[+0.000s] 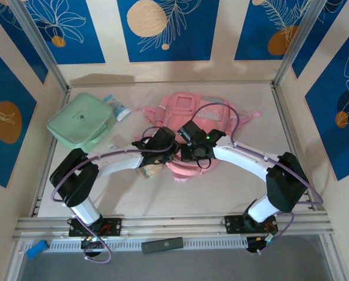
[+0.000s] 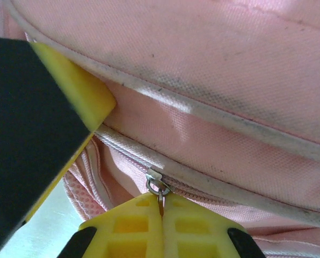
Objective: Pack the student bag
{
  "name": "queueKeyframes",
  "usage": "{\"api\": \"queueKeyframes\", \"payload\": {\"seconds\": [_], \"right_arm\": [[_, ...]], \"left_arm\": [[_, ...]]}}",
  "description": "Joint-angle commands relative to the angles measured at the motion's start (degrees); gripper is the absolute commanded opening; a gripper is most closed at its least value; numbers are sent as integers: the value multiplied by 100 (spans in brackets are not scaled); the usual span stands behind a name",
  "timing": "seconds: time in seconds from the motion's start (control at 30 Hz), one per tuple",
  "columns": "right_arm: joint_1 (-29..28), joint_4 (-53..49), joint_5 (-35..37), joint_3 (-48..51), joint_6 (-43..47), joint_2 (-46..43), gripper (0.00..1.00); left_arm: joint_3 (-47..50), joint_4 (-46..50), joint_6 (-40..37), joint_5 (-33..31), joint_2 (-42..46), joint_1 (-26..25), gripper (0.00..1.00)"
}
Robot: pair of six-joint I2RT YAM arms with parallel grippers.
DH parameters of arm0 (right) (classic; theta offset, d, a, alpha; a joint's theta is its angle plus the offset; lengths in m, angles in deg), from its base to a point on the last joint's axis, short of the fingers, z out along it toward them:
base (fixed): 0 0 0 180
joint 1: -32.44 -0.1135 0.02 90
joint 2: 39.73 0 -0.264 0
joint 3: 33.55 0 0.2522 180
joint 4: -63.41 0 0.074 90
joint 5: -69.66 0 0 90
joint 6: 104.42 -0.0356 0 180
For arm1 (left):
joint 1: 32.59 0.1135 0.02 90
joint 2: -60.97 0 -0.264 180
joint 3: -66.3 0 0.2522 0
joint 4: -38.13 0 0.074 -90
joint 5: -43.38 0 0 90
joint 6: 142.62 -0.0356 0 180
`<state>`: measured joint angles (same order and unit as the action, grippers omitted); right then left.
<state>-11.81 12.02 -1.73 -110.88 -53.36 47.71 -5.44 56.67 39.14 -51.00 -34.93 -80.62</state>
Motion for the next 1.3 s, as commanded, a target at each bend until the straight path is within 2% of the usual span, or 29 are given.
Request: {"api": "queueKeyframes", "payload": {"seconds": [0.0,0.07,0.1,0.27,0.3,0.37,0.43,0.5,0.7,0.83,0.9,0.93,1.03,1.07,1.2,1.23,1.27], "right_arm": [[-39,-109,124,3,-167,-142,0],[-49,-359,173,25,-237,-232,0],[-57,-537,184,30,-276,-254,0],[-51,-1646,671,308,-775,-513,0],[30,-1750,716,447,-859,-624,0],[380,-1786,640,745,-868,-790,0],[962,-1702,590,900,-679,-861,0],[1516,-1482,727,934,-418,-856,0],[2919,-505,882,728,133,-662,0],[3357,-432,903,406,401,-355,0],[3282,-338,694,294,775,-492,0],[3054,-197,465,308,1039,-637,0],[2108,68,-386,282,1583,-792,0],[1789,63,-431,238,1629,-757,0],[763,271,-1217,111,1744,-534,0],[557,422,-1478,66,1760,-446,0],[384,442,-1433,-21,1757,-349,0]], "left_arm": [[-183,363,-160,-681,-106,53,20],[-207,511,-339,-775,-105,246,3],[-167,456,-415,-718,-97,375,0],[272,160,-875,-381,394,1159,0],[268,169,-1185,-309,487,1335,0],[184,400,-1460,-103,493,1647,0],[166,209,-1751,417,380,1965,0],[33,205,-2150,628,289,2132,0],[-518,652,-2994,754,51,2302,0],[-783,904,-3275,694,-69,2356,0],[-896,974,-3432,759,-111,2385,0],[-984,948,-3500,854,-160,2386,0],[-1347,867,-3622,1242,-456,2394,0],[-1460,743,-3662,1410,-545,2408,0],[-2227,1155,-4043,1487,-926,2486,0],[-2427,1222,-4131,1672,-1050,2527,6],[-2503,1175,-4162,1873,-1136,2562,15]]}}
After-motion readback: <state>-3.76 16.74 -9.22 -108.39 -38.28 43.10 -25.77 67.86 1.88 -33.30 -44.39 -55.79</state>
